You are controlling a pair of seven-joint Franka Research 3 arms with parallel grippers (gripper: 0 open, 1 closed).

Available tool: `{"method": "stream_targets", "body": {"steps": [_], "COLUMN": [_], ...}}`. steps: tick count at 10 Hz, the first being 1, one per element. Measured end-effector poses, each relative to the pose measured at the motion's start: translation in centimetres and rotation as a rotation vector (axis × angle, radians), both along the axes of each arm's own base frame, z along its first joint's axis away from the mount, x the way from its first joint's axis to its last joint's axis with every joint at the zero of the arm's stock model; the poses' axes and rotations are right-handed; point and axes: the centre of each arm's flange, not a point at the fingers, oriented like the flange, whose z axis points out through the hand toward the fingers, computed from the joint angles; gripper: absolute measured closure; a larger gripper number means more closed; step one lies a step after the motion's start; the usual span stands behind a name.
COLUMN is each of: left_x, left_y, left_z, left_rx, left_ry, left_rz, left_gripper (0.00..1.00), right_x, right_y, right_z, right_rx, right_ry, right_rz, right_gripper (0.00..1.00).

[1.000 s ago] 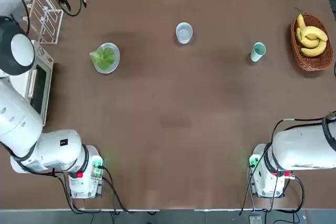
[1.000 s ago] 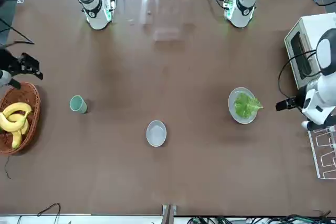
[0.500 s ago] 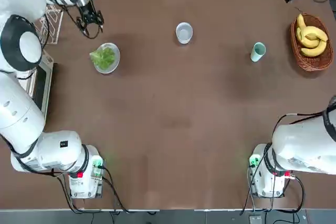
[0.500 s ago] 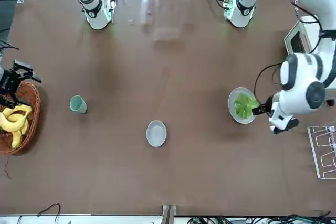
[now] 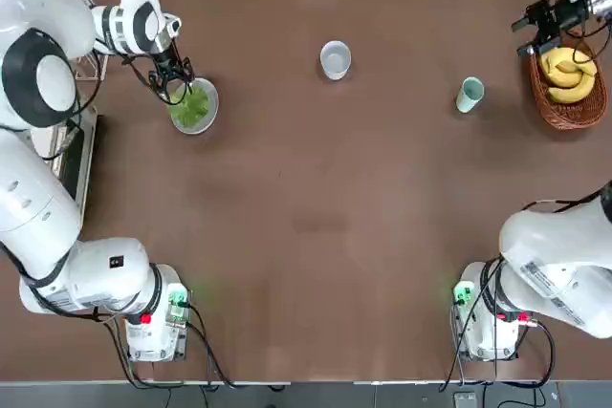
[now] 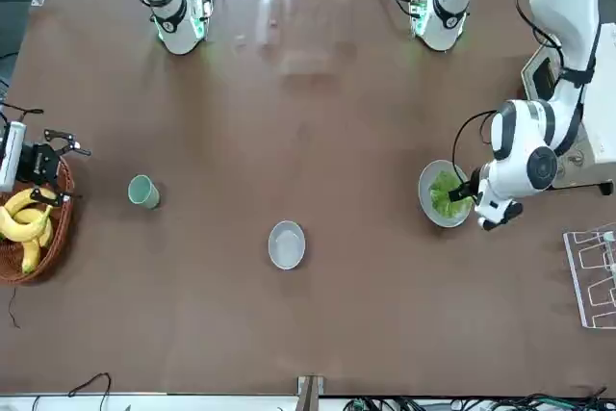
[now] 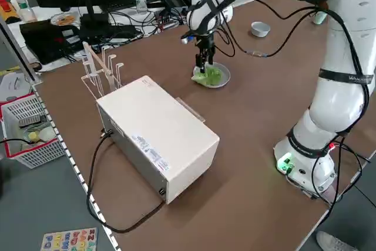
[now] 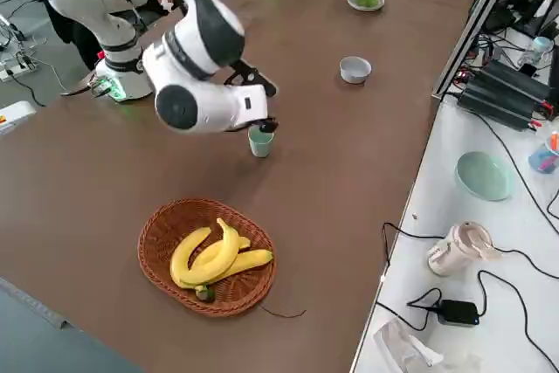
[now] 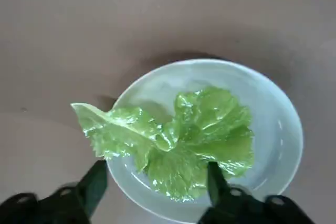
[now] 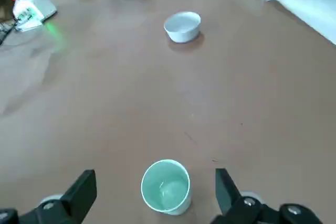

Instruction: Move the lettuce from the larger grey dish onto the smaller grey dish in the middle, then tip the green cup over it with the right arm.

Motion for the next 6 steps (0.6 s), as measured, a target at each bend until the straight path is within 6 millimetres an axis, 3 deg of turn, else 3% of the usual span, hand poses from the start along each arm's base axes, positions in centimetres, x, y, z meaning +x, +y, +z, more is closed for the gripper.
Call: {"method": "stream_targets", "body": {"steps": [2,5,6], "left_x": [0.3,0.5,0.6], "left_y": [0.0,0.1,0.1], "left_z": [-1.2,-3.4,-3.6], "left_rx": [-0.005,-0.013,-0.014], "left_ry": [-0.005,-0.011,-0.011], "left_rz": [0.003,0.010,0.008], "left_gripper": [0.27,0.30,0.47], "right_x": [-1.5,-1.9,-1.8], "right_y": [-2.4,-3.2,-3.2], "right_z": [-3.7,-8.1,-9.8], "right_rx": [0.081,0.105,0.106], "right_ry": [-0.061,-0.133,-0.153], "right_rz": [0.004,0.025,0.028], "right_gripper": [0.00,0.00,0.00]}}
